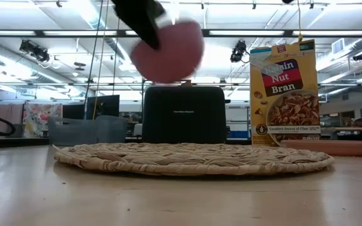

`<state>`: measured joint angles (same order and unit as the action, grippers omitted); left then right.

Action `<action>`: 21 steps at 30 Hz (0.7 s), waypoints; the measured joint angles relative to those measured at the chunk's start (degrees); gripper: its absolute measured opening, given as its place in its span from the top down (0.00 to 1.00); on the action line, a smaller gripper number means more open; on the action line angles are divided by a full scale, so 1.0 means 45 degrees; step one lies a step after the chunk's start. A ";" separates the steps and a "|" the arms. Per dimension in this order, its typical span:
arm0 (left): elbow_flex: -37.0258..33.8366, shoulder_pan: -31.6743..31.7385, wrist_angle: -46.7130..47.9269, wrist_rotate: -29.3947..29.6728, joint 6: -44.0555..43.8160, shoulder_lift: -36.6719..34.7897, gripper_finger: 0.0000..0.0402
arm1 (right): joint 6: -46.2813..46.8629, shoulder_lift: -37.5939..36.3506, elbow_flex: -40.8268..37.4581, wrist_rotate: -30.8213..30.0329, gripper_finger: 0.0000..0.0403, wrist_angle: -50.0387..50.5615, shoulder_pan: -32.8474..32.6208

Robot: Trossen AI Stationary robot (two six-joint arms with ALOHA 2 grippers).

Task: Arrange a breakfast setting
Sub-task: Put the pink bowl on the brown placemat

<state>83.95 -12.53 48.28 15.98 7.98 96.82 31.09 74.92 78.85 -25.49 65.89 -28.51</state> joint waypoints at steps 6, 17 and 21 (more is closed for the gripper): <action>-0.0006 0.0076 -0.1410 -0.0740 0.1343 0.2241 0.97 | 0.2203 0.1359 0.0000 0.0072 0.57 0.0842 -0.0584; -0.0016 -0.0002 -0.1931 -0.1417 0.1374 0.3491 0.97 | 0.5703 0.2710 -0.0010 0.0644 0.57 0.2128 -0.0359; -0.0001 -0.0002 -0.2000 -0.1628 0.1212 0.3516 0.97 | 0.6526 0.2701 -0.0157 0.0701 0.57 0.2226 -0.0007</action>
<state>83.94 -12.53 39.28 8.65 13.43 112.64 60.46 87.08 78.14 -22.34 75.90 -28.54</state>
